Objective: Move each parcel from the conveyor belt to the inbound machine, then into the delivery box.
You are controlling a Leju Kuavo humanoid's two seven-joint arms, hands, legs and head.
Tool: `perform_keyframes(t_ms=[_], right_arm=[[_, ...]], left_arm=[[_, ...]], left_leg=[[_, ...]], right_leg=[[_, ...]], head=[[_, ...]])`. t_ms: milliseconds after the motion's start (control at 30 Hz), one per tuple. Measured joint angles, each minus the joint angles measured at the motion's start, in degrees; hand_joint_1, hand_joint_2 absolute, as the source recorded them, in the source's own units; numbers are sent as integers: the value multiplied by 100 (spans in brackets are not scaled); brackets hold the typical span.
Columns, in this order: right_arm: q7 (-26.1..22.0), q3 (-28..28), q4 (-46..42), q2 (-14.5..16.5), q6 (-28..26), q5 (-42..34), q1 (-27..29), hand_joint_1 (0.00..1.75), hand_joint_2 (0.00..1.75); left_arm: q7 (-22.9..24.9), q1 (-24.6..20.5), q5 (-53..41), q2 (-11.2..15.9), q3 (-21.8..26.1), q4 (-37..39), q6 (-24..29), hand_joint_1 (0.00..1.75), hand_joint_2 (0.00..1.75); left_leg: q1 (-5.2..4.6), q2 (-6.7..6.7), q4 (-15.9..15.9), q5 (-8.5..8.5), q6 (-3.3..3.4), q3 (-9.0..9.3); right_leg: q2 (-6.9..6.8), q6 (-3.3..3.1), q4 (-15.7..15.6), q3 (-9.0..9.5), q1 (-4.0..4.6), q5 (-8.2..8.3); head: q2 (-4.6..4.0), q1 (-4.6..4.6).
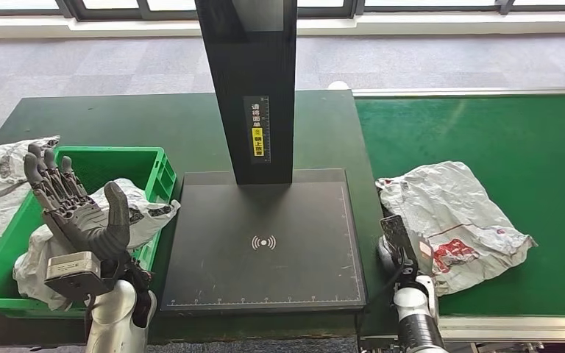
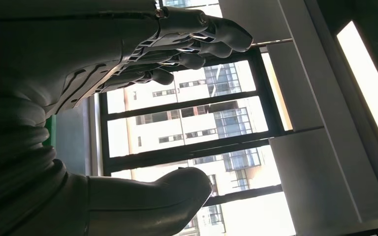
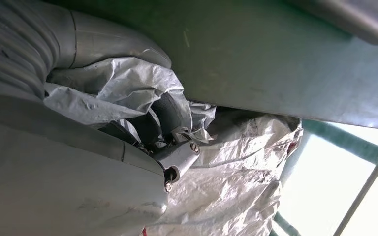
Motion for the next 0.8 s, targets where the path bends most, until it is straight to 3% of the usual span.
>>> perform_keyframes(t_ms=[333, 800], right_arm=[[-337, 0, -41, -2, 420, -474, 48, 175, 175], [-1028, -1, -220, -45, 2375, -2001, 204, 175, 175]], left_arm=[[-14, -4, 0, 0, 0, 35, -10, 0, 175], [-36, -7, 26, 0, 69, 111, -203, 0, 175]], left_leg=[[2, 4, 0, -2, -3, 4], [3, 16, -1, -4, -7, 2]], right_leg=[[5, -1, 1, -1, 2, 0], [21, -1, 2, -11, 3, 0]], head=[[0, 0], [0, -2]])
